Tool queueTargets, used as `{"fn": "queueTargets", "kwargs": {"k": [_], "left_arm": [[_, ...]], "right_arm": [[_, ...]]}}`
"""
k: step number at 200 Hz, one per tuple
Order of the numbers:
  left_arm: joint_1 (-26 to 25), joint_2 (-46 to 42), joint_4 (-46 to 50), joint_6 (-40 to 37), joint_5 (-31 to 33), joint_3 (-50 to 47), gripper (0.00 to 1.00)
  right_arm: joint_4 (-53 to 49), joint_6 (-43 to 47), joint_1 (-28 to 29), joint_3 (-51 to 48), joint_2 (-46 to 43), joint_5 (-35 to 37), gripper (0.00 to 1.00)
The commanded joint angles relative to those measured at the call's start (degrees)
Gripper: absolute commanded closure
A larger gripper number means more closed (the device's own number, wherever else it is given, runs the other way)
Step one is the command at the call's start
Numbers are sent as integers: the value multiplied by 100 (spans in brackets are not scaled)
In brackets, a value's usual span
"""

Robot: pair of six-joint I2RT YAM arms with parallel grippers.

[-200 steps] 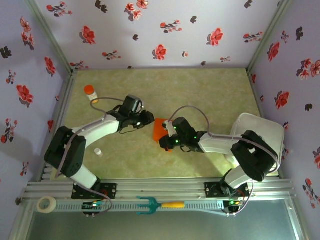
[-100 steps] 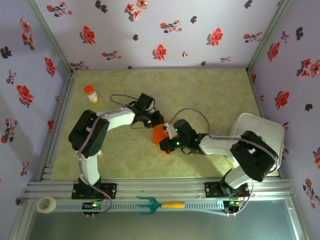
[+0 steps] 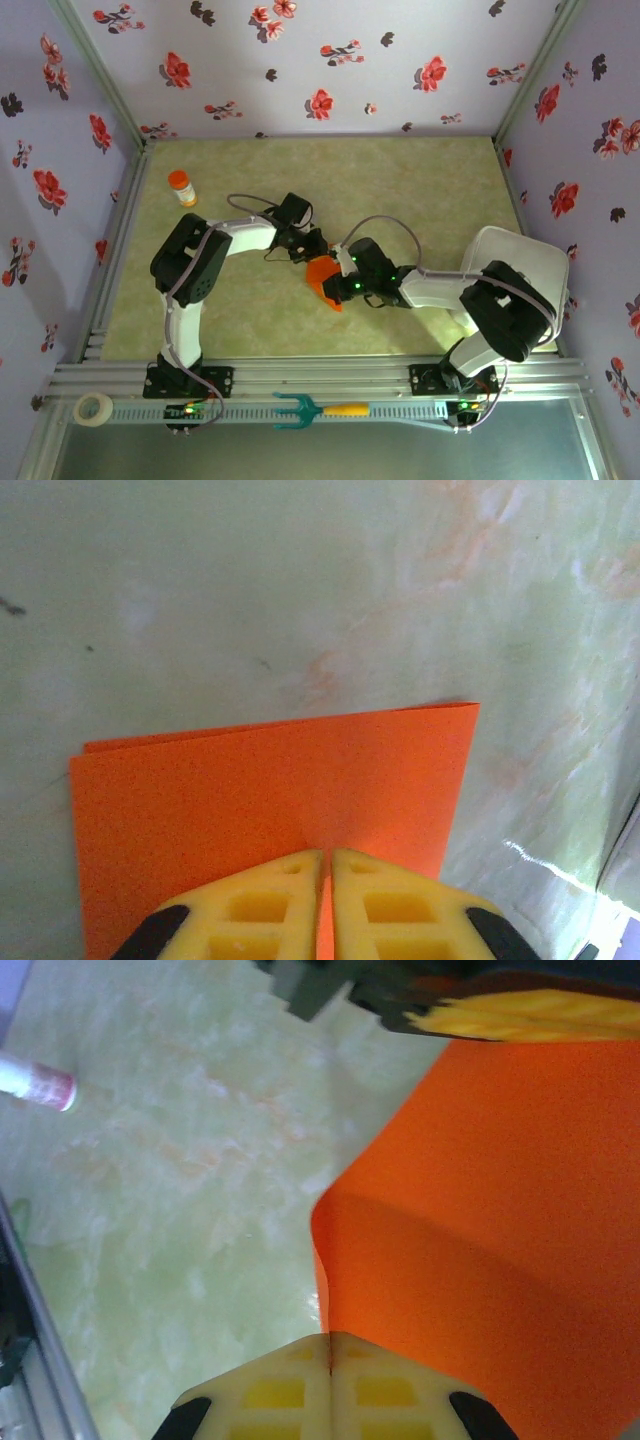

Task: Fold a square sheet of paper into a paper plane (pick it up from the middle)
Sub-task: Third fold the triangle at the center of the table.

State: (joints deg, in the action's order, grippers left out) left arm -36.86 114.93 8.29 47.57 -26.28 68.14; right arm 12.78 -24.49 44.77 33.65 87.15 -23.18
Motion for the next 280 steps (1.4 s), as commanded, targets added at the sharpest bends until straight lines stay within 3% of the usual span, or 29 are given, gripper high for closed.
{"fn": "queueTargets", "kwargs": {"k": [1,160,280], "left_arm": [[-23,157,183,-125,52,-179,88],[-23,59,119,-46,62,-213,87],[-23,48,175,-64,56,-178,87]], "right_arm": [[-351,32,-112,87,92,320,100],[-1203,-46,-180,524,293,1383,100],[-1278,-12,-181,678,296,1202,100]]}}
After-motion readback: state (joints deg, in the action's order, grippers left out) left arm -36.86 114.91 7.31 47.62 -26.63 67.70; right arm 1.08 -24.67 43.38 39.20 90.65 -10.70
